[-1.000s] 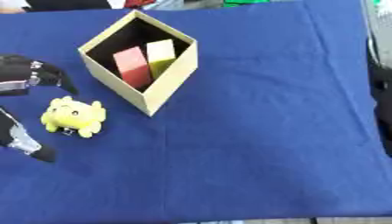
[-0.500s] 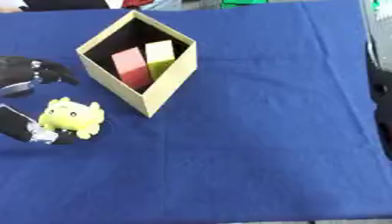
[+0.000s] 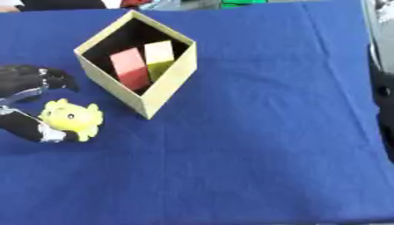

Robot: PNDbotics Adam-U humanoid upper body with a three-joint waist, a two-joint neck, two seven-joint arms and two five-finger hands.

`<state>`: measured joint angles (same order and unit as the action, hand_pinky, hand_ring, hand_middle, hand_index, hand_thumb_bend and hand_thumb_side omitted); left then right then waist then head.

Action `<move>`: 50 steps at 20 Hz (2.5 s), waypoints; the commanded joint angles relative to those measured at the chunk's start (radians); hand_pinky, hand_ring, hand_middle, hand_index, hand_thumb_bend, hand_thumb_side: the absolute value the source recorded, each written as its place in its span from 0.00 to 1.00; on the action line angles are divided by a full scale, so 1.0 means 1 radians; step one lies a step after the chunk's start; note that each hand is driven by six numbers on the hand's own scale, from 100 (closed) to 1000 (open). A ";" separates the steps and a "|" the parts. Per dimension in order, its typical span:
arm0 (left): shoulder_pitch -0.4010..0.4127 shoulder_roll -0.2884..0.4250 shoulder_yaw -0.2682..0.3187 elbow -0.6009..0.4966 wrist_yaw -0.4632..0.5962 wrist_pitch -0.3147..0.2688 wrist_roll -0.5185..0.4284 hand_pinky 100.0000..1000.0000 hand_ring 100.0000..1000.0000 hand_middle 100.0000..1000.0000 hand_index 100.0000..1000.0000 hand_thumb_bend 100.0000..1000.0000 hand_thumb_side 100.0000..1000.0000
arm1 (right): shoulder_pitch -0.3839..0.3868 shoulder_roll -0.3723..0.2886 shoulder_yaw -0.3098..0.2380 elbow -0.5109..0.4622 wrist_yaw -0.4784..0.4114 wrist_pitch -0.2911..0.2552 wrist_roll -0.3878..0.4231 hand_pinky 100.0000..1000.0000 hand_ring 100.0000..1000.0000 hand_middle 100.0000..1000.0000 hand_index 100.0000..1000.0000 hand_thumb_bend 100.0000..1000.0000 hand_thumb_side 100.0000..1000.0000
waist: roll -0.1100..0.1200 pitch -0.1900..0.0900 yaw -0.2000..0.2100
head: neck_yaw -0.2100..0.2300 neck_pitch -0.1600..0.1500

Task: Pick up objects on the table and place them in the box.

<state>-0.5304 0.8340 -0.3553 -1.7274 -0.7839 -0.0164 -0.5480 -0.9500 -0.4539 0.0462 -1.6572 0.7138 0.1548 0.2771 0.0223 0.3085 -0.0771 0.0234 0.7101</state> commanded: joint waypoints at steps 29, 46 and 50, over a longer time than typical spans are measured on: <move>-0.027 -0.008 -0.019 0.054 -0.047 -0.034 0.020 0.67 0.68 0.63 0.71 0.25 0.41 | -0.023 -0.004 -0.011 -0.021 -0.016 0.003 0.004 0.89 0.82 0.75 0.80 0.00 0.89 | -0.007 -0.009 -0.006 | 0.002 -0.020; -0.035 0.035 0.052 -0.092 0.033 0.002 0.009 0.63 0.62 0.56 0.66 0.03 0.31 | -0.007 -0.003 -0.012 -0.029 -0.006 0.004 0.002 0.89 0.82 0.75 0.80 0.00 0.89 | 0.005 -0.028 0.005 | -0.033 -0.018; -0.077 0.024 0.084 -0.118 0.085 0.037 0.008 0.61 0.60 0.55 0.64 0.00 0.31 | -0.006 -0.001 -0.012 -0.032 -0.002 0.003 0.002 0.89 0.82 0.75 0.80 0.00 0.88 | 0.007 -0.031 0.006 | -0.042 -0.016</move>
<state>-0.5897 0.8350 -0.2991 -1.8220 -0.7177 0.0078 -0.5408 -0.9415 -0.4445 0.0437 -1.6677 0.7043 0.1585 0.2807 0.0290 0.3023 -0.0727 -0.0128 0.6939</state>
